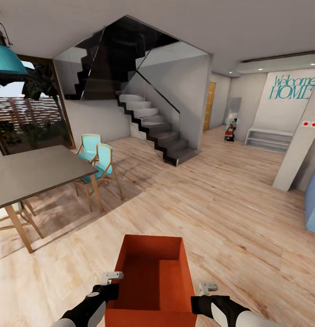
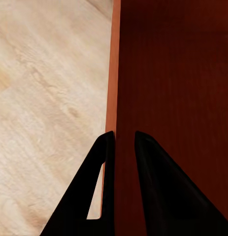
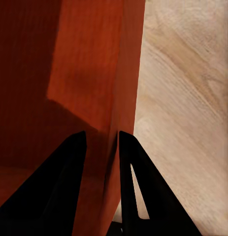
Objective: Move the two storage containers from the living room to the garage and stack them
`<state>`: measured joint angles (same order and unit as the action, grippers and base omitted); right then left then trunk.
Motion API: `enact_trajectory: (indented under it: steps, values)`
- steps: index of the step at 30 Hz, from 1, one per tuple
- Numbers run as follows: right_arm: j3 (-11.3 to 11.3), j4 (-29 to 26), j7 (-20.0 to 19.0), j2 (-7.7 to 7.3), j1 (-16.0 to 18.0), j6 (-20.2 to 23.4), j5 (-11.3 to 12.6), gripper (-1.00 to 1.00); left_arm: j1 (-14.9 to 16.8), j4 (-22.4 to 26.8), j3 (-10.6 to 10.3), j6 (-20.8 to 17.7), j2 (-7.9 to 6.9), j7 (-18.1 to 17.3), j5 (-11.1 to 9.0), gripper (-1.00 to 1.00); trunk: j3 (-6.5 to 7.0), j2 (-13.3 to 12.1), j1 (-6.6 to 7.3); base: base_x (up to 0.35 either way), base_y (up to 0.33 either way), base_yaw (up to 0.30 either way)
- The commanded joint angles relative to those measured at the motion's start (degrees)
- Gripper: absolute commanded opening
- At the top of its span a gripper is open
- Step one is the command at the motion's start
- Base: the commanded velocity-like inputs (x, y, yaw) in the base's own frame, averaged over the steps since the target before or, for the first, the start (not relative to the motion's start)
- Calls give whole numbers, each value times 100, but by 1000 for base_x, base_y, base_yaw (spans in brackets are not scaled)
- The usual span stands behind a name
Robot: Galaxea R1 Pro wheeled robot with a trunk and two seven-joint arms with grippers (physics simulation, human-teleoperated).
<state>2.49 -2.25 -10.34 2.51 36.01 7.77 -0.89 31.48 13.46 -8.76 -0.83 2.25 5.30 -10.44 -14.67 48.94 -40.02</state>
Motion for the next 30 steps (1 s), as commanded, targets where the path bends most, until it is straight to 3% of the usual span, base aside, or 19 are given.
enact_trajectory:
  steps: [1, 15, 30]
  values:
    - [120, -346, -21, -127, 4, -171, -25, -100, -2, -10, -179, -14, -6, 41, -151, -100, -8, 5, -4, 334, 75, -282]
    - [120, -346, -21, -129, 5, -171, -25, -100, -2, -10, -179, -14, -6, 41, -151, -100, -8, 5, -4, 334, 75, -271]
    - [114, -346, -21, -128, 5, -171, -25, -100, -2, -10, -179, -14, -6, 41, -151, -100, -8, 5, -4, 333, 75, -34]
